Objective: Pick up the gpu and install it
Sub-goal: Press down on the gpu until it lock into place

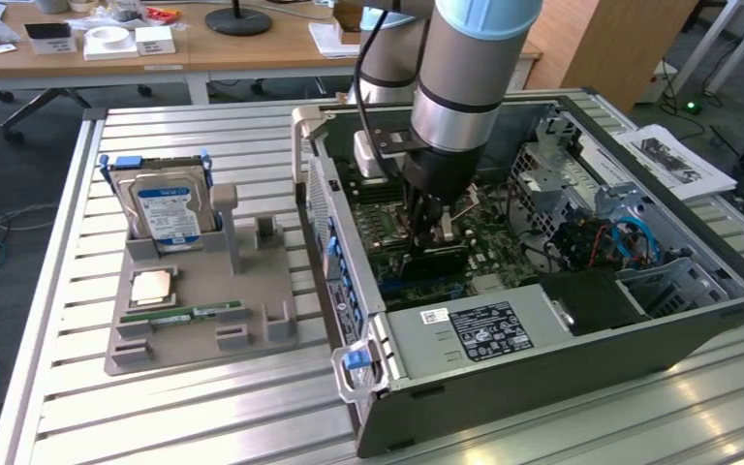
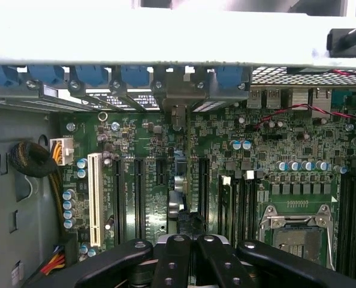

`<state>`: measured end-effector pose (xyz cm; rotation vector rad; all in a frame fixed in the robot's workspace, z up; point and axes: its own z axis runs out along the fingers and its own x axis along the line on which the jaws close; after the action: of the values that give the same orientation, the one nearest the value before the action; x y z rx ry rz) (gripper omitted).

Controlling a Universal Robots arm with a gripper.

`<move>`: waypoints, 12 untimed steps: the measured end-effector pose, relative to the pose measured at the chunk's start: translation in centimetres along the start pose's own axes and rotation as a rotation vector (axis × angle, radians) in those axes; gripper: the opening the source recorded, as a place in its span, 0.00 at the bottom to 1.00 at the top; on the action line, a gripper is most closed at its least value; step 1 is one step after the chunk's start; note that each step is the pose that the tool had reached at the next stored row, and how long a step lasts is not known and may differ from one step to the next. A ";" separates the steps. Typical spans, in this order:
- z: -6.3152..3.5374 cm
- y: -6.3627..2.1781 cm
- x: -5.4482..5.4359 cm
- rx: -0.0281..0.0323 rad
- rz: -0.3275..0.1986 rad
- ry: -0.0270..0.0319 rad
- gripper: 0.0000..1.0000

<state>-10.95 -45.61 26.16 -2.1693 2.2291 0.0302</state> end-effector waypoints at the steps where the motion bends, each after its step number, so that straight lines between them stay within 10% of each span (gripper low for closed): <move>1: 0.00 0.01 0.0 0.0000 0.000 0.0000 0.11; 12: 0.06 0.12 0.0 -0.0001 0.000 0.0002 0.11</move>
<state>-11.06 -45.65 26.09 -2.1694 2.2293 0.0301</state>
